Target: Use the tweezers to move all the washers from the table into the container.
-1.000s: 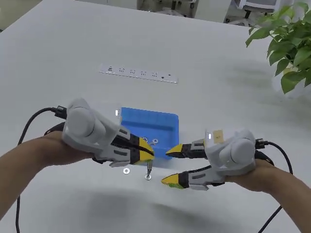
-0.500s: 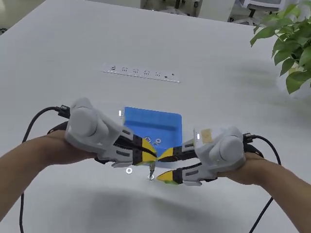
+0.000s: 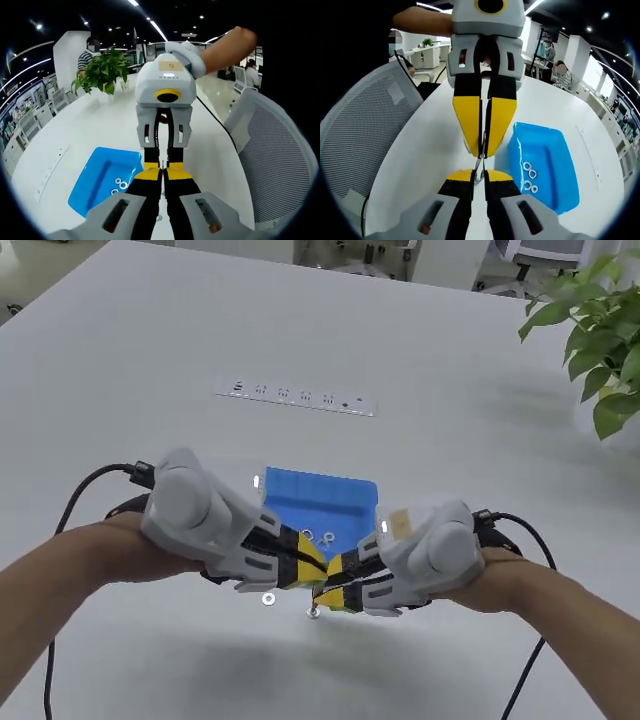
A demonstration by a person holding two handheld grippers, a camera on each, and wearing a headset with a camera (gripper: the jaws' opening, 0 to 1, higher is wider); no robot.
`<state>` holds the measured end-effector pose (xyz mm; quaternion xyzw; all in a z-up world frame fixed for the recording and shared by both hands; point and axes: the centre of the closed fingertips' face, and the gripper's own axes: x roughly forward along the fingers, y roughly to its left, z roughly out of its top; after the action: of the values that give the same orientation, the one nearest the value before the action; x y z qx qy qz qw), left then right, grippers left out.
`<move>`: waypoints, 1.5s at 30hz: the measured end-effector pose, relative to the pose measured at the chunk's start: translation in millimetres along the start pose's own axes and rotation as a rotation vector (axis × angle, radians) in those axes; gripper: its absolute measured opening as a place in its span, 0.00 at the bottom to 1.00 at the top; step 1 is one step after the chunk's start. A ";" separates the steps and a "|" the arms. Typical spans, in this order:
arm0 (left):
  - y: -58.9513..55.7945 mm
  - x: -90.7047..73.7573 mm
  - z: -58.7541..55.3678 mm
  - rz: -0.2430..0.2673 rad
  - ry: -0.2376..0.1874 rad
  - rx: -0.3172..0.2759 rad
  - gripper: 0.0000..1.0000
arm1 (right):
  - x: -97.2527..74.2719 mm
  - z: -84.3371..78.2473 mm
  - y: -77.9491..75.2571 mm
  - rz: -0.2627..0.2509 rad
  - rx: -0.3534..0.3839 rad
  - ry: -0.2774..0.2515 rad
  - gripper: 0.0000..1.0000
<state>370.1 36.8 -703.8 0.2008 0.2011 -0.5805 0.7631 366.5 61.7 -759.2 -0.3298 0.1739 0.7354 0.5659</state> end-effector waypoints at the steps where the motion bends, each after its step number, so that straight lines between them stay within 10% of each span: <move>1: 0.1 0.0 -0.2 0.000 0.001 0.000 0.05 | 0.0 0.0 0.3 0.003 0.001 0.000 0.09; 19: -0.5 -2.4 -1.7 0.013 0.006 -0.026 0.06 | 0.6 0.9 1.0 0.007 0.020 -0.001 0.07; 45: 15.5 -39.2 -4.7 0.159 -0.111 -0.169 0.43 | -7.4 13.1 -2.8 -0.016 0.037 -0.028 0.07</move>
<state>375.1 74.8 -685.5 0.1188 0.1901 -0.5094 0.8308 366.5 65.5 -744.4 -0.3103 0.1769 0.7321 0.5801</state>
